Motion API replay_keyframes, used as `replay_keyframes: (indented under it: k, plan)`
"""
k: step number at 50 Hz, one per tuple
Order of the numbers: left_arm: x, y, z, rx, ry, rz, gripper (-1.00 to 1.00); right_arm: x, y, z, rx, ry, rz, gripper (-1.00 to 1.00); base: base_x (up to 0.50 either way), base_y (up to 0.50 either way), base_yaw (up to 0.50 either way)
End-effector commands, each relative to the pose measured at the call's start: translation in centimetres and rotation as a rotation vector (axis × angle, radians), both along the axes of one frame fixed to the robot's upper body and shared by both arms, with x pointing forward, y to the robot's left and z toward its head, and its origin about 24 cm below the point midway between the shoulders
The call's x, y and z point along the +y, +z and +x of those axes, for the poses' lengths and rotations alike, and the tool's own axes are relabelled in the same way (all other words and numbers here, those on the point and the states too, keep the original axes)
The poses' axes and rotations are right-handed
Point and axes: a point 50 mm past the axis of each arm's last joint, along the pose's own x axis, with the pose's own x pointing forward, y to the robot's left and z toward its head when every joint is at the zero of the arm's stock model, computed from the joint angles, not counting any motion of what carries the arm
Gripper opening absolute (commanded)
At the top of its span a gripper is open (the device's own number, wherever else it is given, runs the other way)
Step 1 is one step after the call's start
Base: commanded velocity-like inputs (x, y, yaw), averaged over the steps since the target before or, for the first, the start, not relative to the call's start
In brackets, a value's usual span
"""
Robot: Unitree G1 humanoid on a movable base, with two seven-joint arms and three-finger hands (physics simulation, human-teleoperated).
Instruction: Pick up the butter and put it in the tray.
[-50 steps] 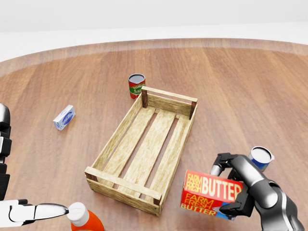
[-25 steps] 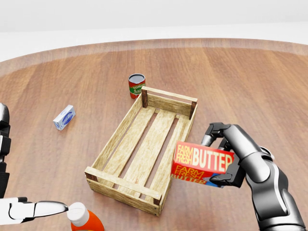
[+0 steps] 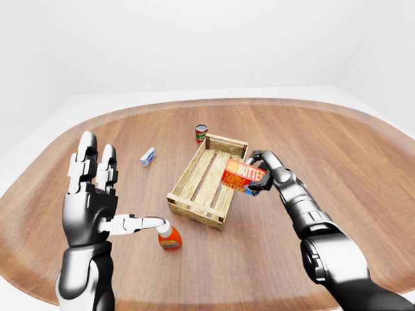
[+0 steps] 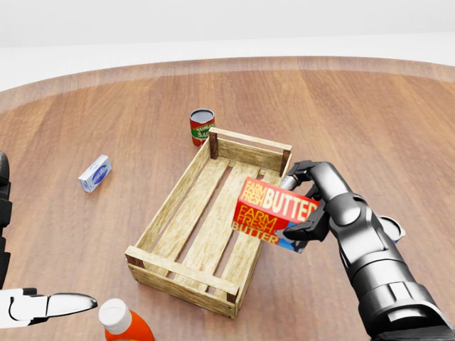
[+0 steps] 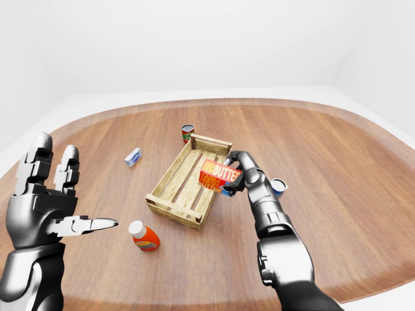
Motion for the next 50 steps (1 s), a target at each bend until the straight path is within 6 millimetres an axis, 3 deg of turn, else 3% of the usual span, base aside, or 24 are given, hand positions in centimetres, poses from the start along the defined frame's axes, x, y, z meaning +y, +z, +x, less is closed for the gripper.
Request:
replay_keyframes:
  k: [1, 23, 31, 43, 47, 50]
  plan:
    - [0.0, -0.1, 0.0, 0.003, -0.002, 0.001, 1.00, 1.5, 1.8, 1.7, -0.006, -0.038, 0.023, -1.00, 0.00, 0.00, 0.00]
    - [-0.2, -0.3, 0.0, 0.014, -0.006, 0.004, 1.00, 5.6, 2.9, 2.4, -0.012, 0.043, -0.030, -1.00, 0.00, 0.00, 0.00]
    - [-0.5, -0.5, 0.0, 0.026, -0.013, 0.007, 1.00, 6.5, 2.0, 2.0, 0.004, 0.052, -0.049, -1.00, 0.00, 0.00, 0.00]
    - [-0.3, -0.2, -0.1, 0.011, -0.010, 0.002, 1.00, 7.1, 2.7, 2.3, -0.024, 0.052, -0.059, -1.00, 0.00, 0.00, 0.00]
    - [-0.1, 1.8, -0.6, -0.083, 0.004, 0.017, 1.00, 7.2, 2.6, 2.2, -0.024, 0.046, -0.058, -1.00, 0.00, 0.00, 0.00]
    - [0.0, 1.9, -0.6, -0.091, 0.009, 0.016, 1.00, 7.2, 3.0, 2.4, -0.035, 0.041, -0.053, -1.00, 0.00, 0.00, 0.00]
